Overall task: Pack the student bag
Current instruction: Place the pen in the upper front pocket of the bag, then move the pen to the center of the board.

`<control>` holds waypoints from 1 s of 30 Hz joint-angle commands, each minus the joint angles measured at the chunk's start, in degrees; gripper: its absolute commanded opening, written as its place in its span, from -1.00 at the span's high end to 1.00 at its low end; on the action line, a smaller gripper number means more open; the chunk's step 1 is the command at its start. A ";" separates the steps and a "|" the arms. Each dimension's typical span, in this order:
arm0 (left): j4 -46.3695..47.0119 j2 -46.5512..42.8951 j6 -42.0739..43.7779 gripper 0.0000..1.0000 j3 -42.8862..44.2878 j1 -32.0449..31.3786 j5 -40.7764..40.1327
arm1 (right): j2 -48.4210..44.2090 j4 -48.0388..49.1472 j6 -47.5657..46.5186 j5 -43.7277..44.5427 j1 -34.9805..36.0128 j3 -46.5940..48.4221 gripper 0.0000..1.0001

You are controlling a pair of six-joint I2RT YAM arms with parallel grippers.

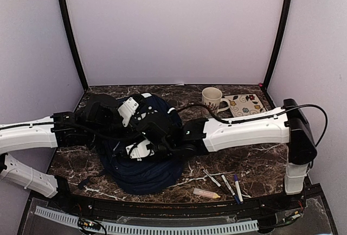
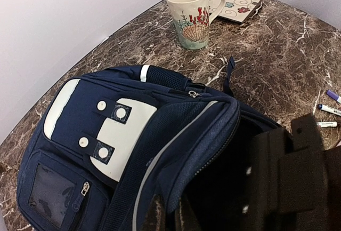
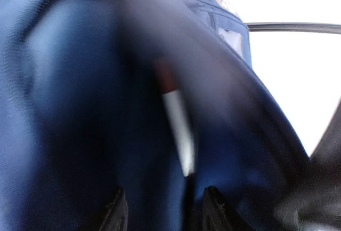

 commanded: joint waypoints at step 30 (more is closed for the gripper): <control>6.55 -3.42 -3.41 1.00 -1.62 1.65 -2.17 | -35.60 -46.89 14.29 -35.11 -19.69 -39.36 0.05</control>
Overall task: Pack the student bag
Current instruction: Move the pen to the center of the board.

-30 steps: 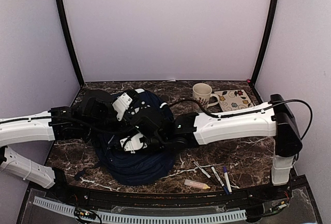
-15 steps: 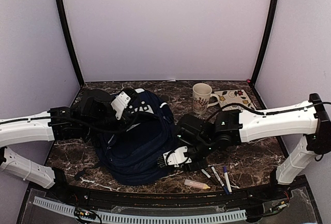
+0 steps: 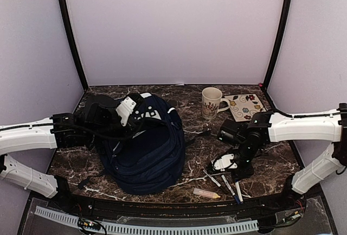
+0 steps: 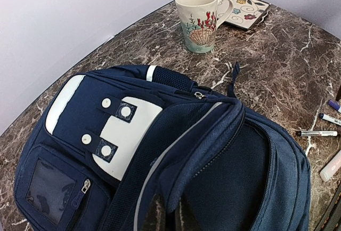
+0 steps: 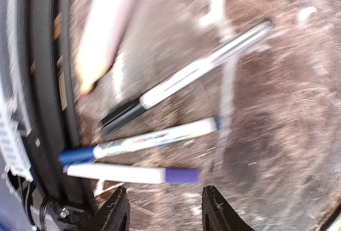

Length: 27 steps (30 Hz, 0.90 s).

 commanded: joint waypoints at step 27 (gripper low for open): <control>4.06 -3.51 -2.08 1.00 -1.20 0.65 -2.45 | -0.61 6.65 -15.25 5.99 5.71 -11.90 0.10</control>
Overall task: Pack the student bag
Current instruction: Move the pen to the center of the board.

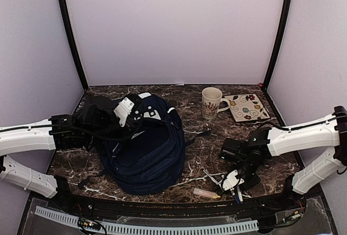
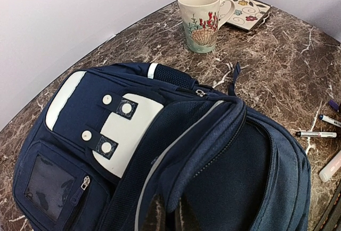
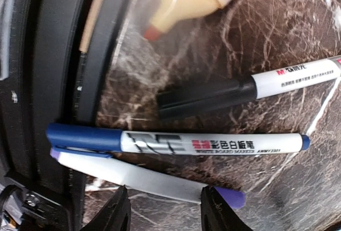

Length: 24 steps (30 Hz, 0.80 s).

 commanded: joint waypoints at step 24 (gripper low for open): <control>3.43 -3.12 -1.34 1.00 -0.74 0.66 -2.00 | 7.70 9.14 -0.36 -0.31 -8.03 1.34 0.34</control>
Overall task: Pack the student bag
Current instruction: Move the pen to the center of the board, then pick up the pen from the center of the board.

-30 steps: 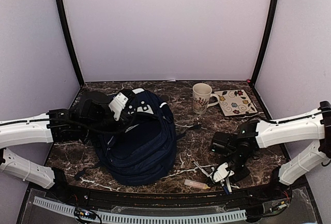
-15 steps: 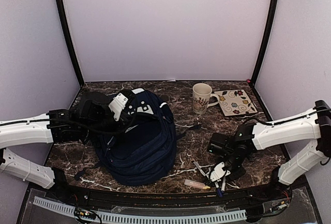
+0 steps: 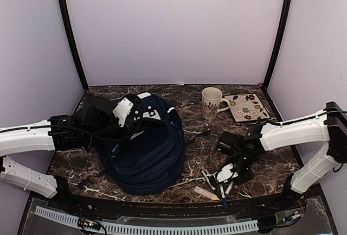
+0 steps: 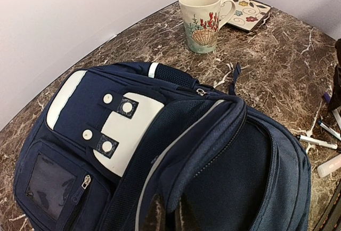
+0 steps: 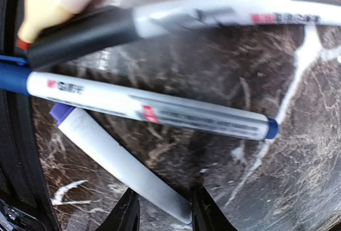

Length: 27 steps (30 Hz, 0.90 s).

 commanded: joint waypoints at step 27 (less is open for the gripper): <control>4.92 -2.28 -1.49 1.00 -1.72 0.72 -2.07 | 9.26 7.25 6.68 -0.92 -10.54 3.55 0.64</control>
